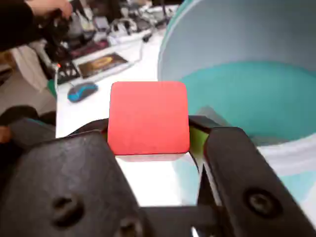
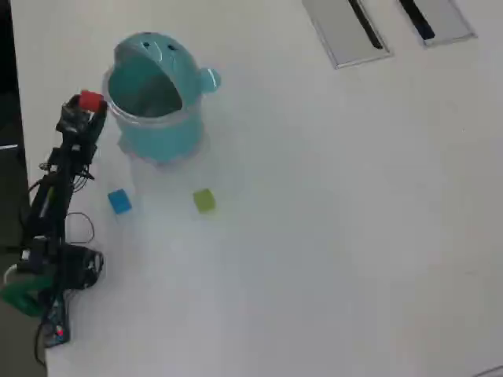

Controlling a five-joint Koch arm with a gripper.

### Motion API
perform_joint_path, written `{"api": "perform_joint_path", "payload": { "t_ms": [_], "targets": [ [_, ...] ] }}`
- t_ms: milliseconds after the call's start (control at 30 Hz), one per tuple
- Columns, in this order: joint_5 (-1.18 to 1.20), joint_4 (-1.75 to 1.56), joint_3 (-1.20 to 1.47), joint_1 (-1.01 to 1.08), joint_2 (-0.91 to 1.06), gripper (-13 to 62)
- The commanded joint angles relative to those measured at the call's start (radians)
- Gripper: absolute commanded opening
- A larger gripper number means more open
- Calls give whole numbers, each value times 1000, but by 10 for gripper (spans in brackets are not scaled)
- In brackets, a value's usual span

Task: Grasp RGB lego blocks and put them in the bin one by one.

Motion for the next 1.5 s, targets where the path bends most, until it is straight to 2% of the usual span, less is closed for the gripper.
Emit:
{"api": "perform_joint_path", "payload": {
  "t_ms": [0, 167, 733, 867, 933, 967, 1167, 1467],
  "targets": [
    [-2, -9, -147, 28, 9, 101],
    [20, -21, -244, 98, -75, 101],
    [8, -41, -591, 144, -479, 105],
    [-43, -67, -617, 144, -534, 132],
    [-147, -71, -617, 147, -558, 187],
    [-233, -66, -617, 150, -561, 224],
    [-316, -55, -615, 160, -545, 270],
    [-316, 2, -601, 178, -465, 270]
  ]
}}
